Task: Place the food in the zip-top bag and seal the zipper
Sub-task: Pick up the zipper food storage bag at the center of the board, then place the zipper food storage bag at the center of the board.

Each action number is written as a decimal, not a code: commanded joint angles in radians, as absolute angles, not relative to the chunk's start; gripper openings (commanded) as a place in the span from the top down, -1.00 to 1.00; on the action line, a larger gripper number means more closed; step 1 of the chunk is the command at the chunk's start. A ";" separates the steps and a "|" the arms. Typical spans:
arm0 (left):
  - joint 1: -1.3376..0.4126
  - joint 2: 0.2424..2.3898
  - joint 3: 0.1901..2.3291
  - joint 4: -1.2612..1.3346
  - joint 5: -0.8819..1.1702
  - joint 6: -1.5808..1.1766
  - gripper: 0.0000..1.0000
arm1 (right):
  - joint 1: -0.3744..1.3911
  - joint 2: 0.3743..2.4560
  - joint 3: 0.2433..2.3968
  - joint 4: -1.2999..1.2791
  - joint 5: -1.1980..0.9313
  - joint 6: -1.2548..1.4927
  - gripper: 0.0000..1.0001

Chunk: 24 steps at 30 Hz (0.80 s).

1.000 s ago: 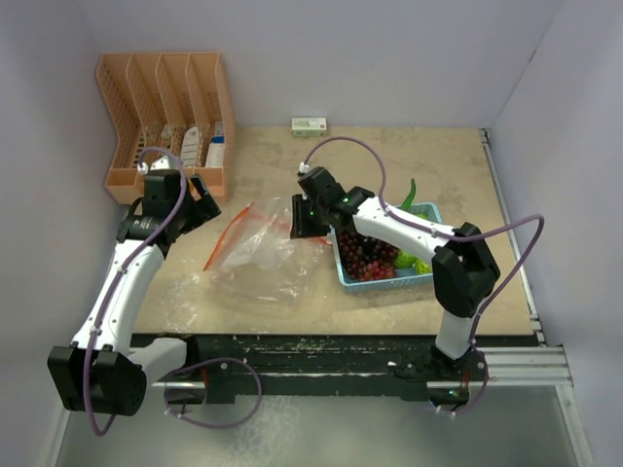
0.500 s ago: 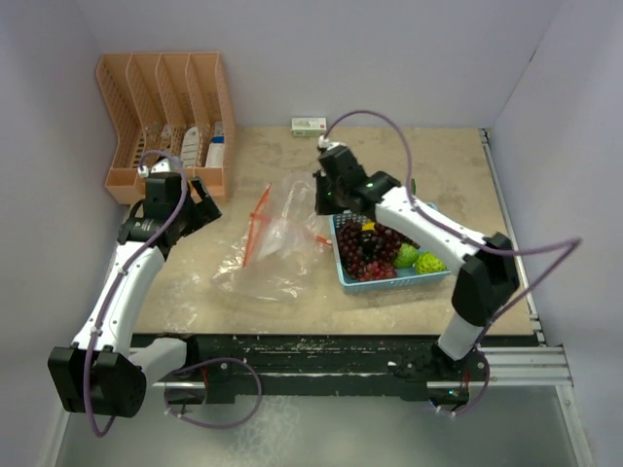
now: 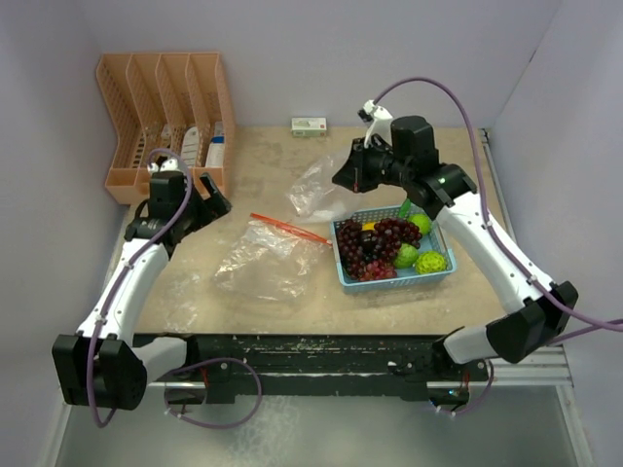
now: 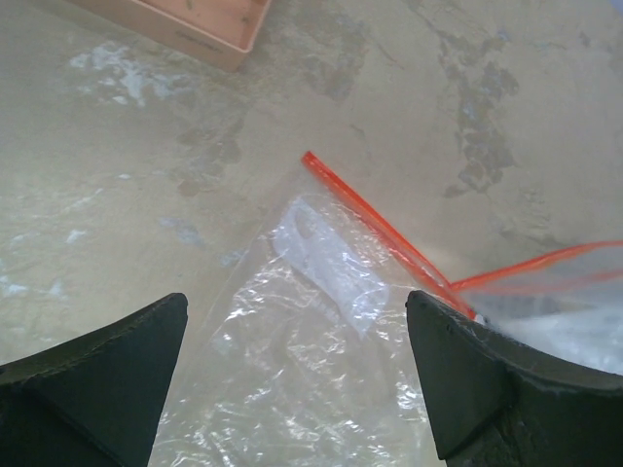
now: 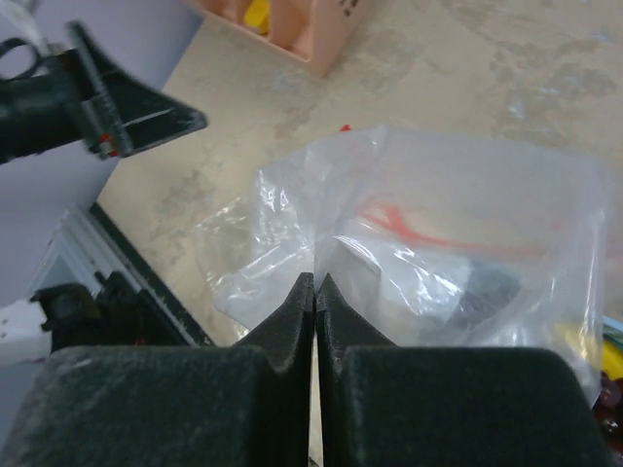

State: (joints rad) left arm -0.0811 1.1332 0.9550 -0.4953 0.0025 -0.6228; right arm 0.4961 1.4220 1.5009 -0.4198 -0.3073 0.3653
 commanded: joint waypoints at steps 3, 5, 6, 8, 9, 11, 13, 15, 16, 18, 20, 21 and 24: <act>-0.081 1.164 0.910 -0.267 0.219 -0.699 -0.96 | 0.497 1.346 1.698 -0.468 -0.486 0.289 1.00; -0.081 1.172 0.901 -0.245 0.239 -0.704 -0.96 | 0.496 1.327 1.704 -0.483 -0.488 0.282 1.00; -0.081 1.175 0.898 -0.242 0.243 -0.704 -0.96 | 0.495 1.314 1.670 -0.480 -0.486 0.280 1.00; -0.081 1.174 0.891 -0.243 0.245 -0.699 -0.96 | 0.495 1.288 1.585 -0.463 -0.444 0.298 1.00; -0.082 1.173 0.888 -0.246 0.246 -0.696 -0.96 | 0.495 1.280 1.536 -0.462 -0.409 0.310 1.00; -0.081 1.171 0.887 -0.255 0.246 -0.687 -0.96 | 0.494 1.273 1.447 -0.481 -0.295 0.357 1.00; -0.081 1.168 0.884 -0.263 0.244 -0.680 -0.96 | 0.494 1.274 1.378 -0.503 -0.226 0.379 1.00; -0.082 1.167 0.880 -0.268 0.240 -0.675 -0.96 | 0.493 1.276 1.331 -0.549 -0.111 0.444 1.00; -0.081 1.166 0.877 -0.267 0.238 -0.675 -0.96 | 0.492 1.285 1.316 -0.591 -0.047 0.478 1.00; -0.081 1.169 0.873 -0.267 0.240 -0.675 -0.96 | 0.492 1.309 1.287 -0.678 0.019 0.537 0.53; -0.081 1.171 0.869 -0.264 0.244 -0.675 -0.96 | 0.492 1.317 1.243 -0.726 0.033 0.573 -0.04; -0.081 1.172 0.867 -0.264 0.244 -0.674 -0.96 | 0.492 1.312 1.221 -0.741 0.035 0.593 -0.36; -0.081 1.179 0.865 -0.263 0.241 -0.668 -0.96 | 0.492 1.256 1.204 -0.772 0.073 0.639 -0.95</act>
State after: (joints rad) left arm -0.0811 1.1790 0.8703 -0.3023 0.2287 -0.6777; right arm 0.4946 1.3491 1.1976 -0.6796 -0.0330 0.5369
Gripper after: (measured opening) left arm 0.978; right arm 0.861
